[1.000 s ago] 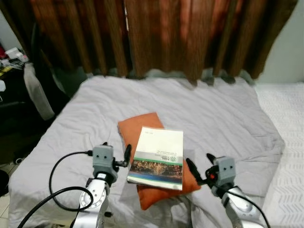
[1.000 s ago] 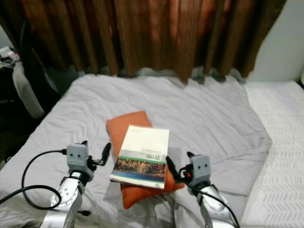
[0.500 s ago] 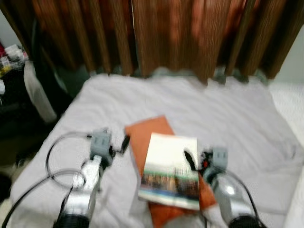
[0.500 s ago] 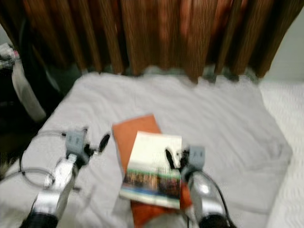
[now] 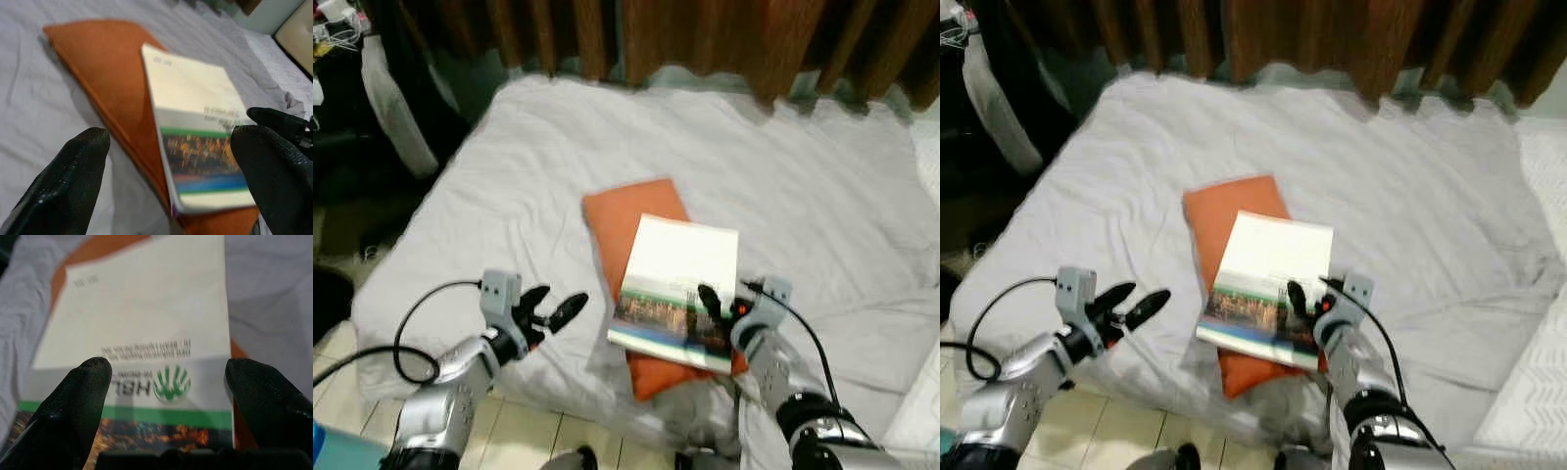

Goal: Clean up the room

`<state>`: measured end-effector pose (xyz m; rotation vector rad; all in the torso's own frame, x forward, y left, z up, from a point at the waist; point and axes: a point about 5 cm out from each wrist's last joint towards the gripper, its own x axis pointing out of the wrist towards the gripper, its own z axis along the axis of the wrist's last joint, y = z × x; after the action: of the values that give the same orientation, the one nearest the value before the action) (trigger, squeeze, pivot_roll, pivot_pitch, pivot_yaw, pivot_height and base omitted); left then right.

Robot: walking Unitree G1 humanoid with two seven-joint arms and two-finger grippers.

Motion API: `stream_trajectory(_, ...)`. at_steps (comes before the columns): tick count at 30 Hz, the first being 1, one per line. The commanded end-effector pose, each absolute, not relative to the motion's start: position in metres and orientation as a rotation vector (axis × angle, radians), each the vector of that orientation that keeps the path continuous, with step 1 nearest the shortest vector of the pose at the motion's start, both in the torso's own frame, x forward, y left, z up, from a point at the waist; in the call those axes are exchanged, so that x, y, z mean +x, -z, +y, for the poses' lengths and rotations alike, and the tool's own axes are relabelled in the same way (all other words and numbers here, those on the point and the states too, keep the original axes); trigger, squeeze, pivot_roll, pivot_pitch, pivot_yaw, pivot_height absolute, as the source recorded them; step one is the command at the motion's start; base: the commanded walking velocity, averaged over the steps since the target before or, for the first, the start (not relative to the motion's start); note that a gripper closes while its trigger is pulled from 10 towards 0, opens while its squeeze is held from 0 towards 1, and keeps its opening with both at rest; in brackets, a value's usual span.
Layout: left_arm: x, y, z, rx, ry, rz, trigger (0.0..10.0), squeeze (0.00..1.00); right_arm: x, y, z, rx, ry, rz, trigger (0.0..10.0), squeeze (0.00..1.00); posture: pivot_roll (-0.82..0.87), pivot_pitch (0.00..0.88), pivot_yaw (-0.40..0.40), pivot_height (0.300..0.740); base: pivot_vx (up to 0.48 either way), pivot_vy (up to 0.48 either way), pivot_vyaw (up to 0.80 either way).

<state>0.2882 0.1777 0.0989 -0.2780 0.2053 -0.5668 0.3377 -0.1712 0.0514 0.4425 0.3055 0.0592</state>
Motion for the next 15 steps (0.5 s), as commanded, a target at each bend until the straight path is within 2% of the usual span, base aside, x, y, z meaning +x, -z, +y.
stream_trajectory(1, 0.282, -0.103, 0.177, -0.281, 0.587, 0.208, 10.0, 0.0, 0.341, -0.053, -0.171, 0.465, -0.045, 0.31, 10.0, 0.0, 0.07, 0.431, 0.01, 0.74, 0.0, 0.0, 0.0)
stream_trajectory(10, 0.258, -0.101, 0.175, -0.289, 0.59, 0.253, 10.0, 0.0, 0.34, -0.049, -0.169, 0.374, -0.022, 0.326, 10.0, 0.0, 0.12, 0.425, 0.027, 0.74, 0.0, 0.0, 0.0)
stream_trajectory(15, 0.25, -0.099, 0.175, -0.294, 0.581, 0.273, 10.0, 0.0, 0.342, -0.056, -0.172, 0.155, -0.02, 0.259, 10.0, 0.0, 0.12, 0.408, 0.026, 0.74, 0.0, 0.0, 0.0)
